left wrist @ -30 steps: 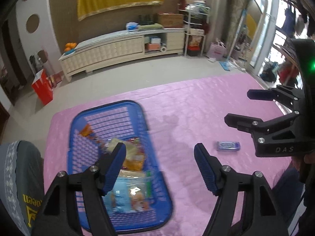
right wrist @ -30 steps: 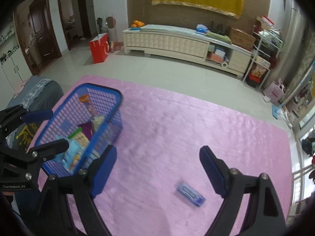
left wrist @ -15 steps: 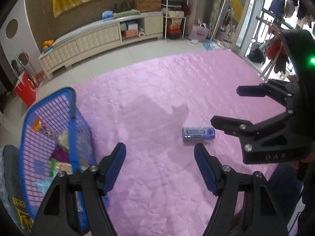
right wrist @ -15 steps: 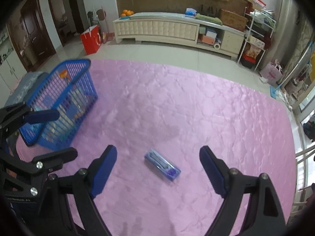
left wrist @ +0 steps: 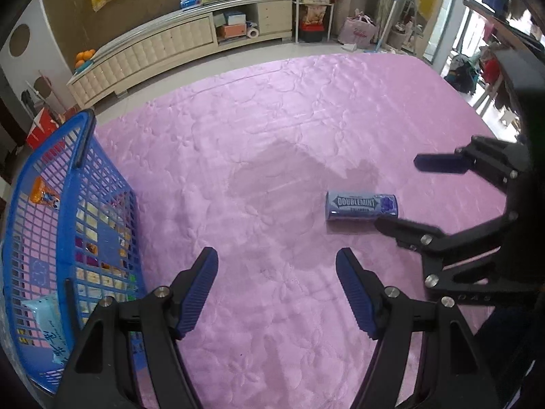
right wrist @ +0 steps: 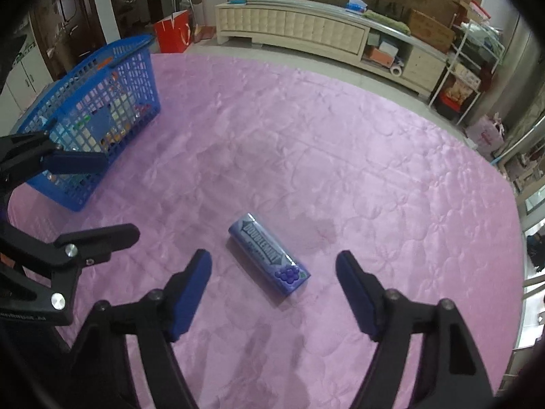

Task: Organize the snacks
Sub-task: 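Move the right tool down to the blue Doublemint gum pack and close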

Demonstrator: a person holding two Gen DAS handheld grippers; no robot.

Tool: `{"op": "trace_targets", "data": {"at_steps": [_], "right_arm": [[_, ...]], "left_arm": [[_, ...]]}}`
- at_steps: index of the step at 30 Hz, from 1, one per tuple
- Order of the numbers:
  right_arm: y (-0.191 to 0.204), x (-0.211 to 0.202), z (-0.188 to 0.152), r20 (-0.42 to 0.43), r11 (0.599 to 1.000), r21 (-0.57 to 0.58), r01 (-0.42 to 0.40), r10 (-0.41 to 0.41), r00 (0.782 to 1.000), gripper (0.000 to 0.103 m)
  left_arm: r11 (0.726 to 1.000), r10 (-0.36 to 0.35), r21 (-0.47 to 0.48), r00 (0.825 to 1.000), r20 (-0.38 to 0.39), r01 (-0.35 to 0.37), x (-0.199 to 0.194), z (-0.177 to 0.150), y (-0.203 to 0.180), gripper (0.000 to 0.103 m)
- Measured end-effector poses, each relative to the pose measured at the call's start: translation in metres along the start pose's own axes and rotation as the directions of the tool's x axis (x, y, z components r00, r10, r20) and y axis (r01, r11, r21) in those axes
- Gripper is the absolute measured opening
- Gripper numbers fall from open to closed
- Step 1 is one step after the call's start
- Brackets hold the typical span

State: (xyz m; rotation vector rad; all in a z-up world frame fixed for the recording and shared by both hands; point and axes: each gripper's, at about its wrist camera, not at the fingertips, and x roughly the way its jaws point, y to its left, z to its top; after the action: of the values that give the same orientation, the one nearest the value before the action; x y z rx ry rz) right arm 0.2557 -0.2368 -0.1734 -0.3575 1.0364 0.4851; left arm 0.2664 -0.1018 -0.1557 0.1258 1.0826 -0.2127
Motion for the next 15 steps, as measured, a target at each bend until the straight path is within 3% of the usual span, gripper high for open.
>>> {"op": "trace_targets", "data": {"at_steps": [9, 12, 15], "right_arm": [[0.004, 0.023, 0.003, -0.008, 0.998, -0.052, 0.026, -0.027, 1.000, 0.078], [0.004, 0.032, 0.002, -0.029, 0.998, -0.061, 0.018, -0.020, 0.999, 0.068], [0.007, 0.038, 0.001, -0.048, 0.997, -0.072, -0.011, 0.008, 0.999, 0.049]], "left_arm": [[0.995, 0.063, 0.072, 0.998, -0.011, -0.062, 0.010, -0.001, -0.004, 0.070], [0.993, 0.087, 0.084, 0.996, -0.015, -0.085, 0.014, -0.003, -0.001, 0.070], [0.992, 0.099, 0.080, 0.995, -0.022, -0.097, 0.020, -0.001, 0.004, 0.070]]}}
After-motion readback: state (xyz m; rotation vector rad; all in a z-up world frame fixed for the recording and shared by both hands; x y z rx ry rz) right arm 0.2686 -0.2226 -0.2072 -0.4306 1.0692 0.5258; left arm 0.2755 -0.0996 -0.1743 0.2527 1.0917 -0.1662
